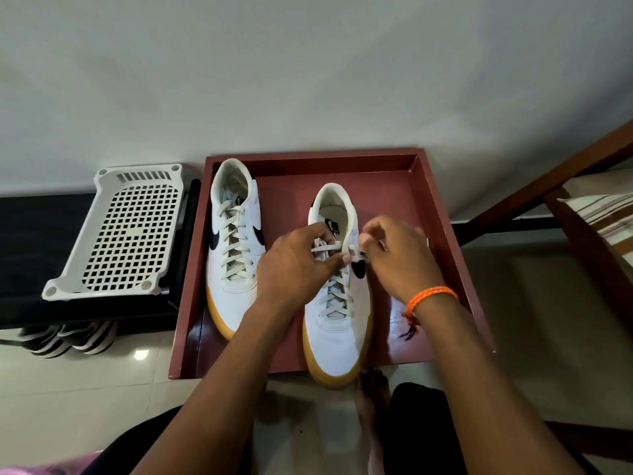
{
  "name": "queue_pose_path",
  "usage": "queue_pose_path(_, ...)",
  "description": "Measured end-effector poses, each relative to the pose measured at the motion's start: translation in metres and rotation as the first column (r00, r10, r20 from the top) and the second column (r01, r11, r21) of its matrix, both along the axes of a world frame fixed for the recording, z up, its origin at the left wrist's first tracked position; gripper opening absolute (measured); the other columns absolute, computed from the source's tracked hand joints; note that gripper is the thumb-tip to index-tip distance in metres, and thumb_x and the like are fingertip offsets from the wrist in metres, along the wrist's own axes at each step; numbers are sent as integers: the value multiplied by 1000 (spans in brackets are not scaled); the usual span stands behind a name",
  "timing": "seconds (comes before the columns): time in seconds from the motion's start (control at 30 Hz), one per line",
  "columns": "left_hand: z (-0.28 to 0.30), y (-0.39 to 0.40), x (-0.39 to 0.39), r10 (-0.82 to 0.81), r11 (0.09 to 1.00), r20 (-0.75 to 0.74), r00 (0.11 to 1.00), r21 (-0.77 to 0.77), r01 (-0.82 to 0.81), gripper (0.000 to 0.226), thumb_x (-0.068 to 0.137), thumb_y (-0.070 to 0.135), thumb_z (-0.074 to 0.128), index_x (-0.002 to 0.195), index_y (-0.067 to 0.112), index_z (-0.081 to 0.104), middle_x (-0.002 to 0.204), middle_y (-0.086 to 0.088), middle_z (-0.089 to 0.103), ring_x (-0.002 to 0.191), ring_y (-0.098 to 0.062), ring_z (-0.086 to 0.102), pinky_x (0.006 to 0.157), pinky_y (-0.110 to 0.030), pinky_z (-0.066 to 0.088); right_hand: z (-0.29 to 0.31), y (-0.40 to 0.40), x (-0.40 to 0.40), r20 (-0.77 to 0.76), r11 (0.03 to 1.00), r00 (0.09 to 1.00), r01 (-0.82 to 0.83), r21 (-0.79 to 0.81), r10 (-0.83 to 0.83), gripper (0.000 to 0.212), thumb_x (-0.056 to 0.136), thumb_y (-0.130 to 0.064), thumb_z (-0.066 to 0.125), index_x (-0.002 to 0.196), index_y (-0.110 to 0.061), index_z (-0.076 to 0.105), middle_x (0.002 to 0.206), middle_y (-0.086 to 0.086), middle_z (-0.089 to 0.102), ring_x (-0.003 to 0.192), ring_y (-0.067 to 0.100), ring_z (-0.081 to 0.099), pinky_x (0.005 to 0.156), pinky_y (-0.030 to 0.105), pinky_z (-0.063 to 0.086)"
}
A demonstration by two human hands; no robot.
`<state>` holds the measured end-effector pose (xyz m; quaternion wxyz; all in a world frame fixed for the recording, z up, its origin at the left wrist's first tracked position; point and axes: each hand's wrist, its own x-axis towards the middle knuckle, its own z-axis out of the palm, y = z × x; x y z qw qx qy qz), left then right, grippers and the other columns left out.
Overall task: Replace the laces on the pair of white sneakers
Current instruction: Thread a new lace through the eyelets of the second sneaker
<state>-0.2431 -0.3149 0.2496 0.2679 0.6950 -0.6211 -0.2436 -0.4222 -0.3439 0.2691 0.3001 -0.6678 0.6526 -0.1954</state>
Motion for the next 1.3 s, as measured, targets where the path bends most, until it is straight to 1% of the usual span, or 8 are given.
queue_pose_path(0.17,-1,0,1,7,1000,4,1000,2,-7,34,83,56,84,82,34,58,77,14,67,74,-8,64,60,-31,49,-5,8,17,-61,999,998,-28,35,30,25,103,-27,60,80,-21,68,95,3,55,95,27,56,74,32,39)
queue_pose_path(0.3,1,0,1,0,1000,-12,1000,11,1,37,82,58,85,84,32,58,79,14,66,74,-9,63,58,-29,41,14,5,11,349,992,937,-24,126,-22,38,100,-9,61,64,-19,63,70,-11,66,65,-1,58,67,24,41)
queue_pose_path(0.47,4,1,1,-1,1000,-26,1000,16,2,38,81,63,83,84,34,58,77,15,64,73,-7,63,57,-28,39,40,5,6,785,980,608,-51,191,-121,31,106,-7,53,76,-5,59,118,14,76,85,7,66,56,19,37)
queue_pose_path(0.83,9,2,2,-18,998,-28,999,56,20,41,80,65,83,84,32,59,67,14,59,61,-5,56,56,-26,37,40,2,-10,965,957,-17,-137,256,-260,22,111,-28,47,93,-19,57,88,-4,56,65,4,41,52,17,23)
queue_pose_path(0.97,9,7,-2,-43,997,41,998,-59,46,41,82,59,84,96,33,55,87,14,63,77,-10,60,58,-30,43,35,-3,-8,959,961,72,-6,277,-275,19,108,-27,55,94,-15,62,90,0,65,69,7,52,51,19,30)
queue_pose_path(1.1,9,11,-12,-155,956,87,984,-236,171,35,85,38,87,106,30,61,103,16,56,95,-13,58,71,-37,53,11,-9,-20,451,927,833,374,-31,-320,11,97,-19,70,102,-19,79,91,-5,75,83,11,67,75,36,58)
queue_pose_path(1.17,8,13,-20,-163,939,204,965,-267,215,27,86,36,86,109,29,72,102,12,58,97,-17,59,76,-38,53,7,-6,-22,227,911,892,410,-46,-390,14,96,-22,69,103,-22,81,93,-5,76,96,20,69,84,36,58)
queue_pose_path(1.3,0,17,-32,-95,947,339,936,-258,190,24,89,37,82,111,31,77,100,9,60,99,-20,56,83,-40,43,8,-6,-17,341,914,854,404,38,-392,22,93,-25,70,114,-27,77,119,-4,73,114,23,68,99,40,57)
